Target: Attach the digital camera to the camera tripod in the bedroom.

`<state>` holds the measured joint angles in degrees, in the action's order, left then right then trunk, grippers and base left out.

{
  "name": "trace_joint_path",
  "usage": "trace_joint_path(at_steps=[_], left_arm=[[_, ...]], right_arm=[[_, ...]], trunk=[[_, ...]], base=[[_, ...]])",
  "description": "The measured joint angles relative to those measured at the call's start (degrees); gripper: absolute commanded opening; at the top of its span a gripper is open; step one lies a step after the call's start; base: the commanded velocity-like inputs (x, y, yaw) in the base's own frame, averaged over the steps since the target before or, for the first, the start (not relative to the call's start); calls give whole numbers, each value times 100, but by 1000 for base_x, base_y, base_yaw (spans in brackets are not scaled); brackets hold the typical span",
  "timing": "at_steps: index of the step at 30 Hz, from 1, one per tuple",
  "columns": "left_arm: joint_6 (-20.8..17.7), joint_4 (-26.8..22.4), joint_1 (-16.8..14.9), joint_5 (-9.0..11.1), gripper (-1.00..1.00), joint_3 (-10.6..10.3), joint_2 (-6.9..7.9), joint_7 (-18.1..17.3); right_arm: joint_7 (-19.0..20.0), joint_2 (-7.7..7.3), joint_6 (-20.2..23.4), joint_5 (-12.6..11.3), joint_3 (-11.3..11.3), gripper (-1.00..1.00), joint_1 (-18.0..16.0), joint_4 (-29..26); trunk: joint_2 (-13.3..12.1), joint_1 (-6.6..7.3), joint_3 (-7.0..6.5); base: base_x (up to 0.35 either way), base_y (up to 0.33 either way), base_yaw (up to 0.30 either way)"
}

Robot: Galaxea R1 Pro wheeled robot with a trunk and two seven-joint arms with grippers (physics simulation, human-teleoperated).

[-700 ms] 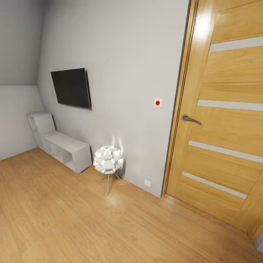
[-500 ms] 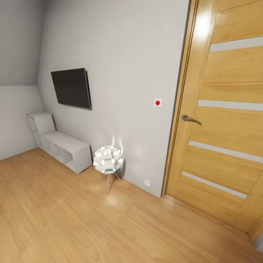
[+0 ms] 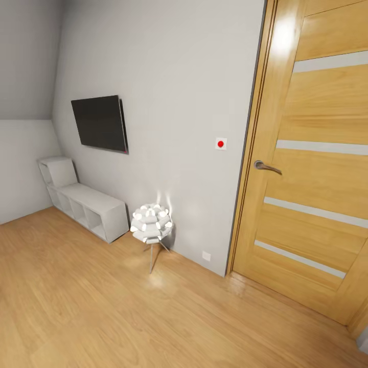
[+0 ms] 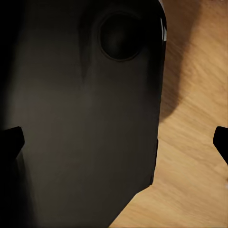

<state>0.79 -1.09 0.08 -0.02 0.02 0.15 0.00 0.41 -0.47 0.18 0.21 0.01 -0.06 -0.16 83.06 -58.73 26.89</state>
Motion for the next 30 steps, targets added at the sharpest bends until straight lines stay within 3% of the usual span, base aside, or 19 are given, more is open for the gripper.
trace_joint_path(at_steps=[9, 30], left_arm=[[0, 0, 0, 30, 100, -1, -6, 0], [0, -3, 0, 29, 100, -17, 46, 0]], right_arm=[[-7, -25, 5, 17, 28, 100, 1, 0], [-7, -28, -10, 18, 37, 100, 1, 0]], trunk=[[0, 0, 0], [0, 0, 0]], base=[[0, 0, 108], [0, 0, 262]])
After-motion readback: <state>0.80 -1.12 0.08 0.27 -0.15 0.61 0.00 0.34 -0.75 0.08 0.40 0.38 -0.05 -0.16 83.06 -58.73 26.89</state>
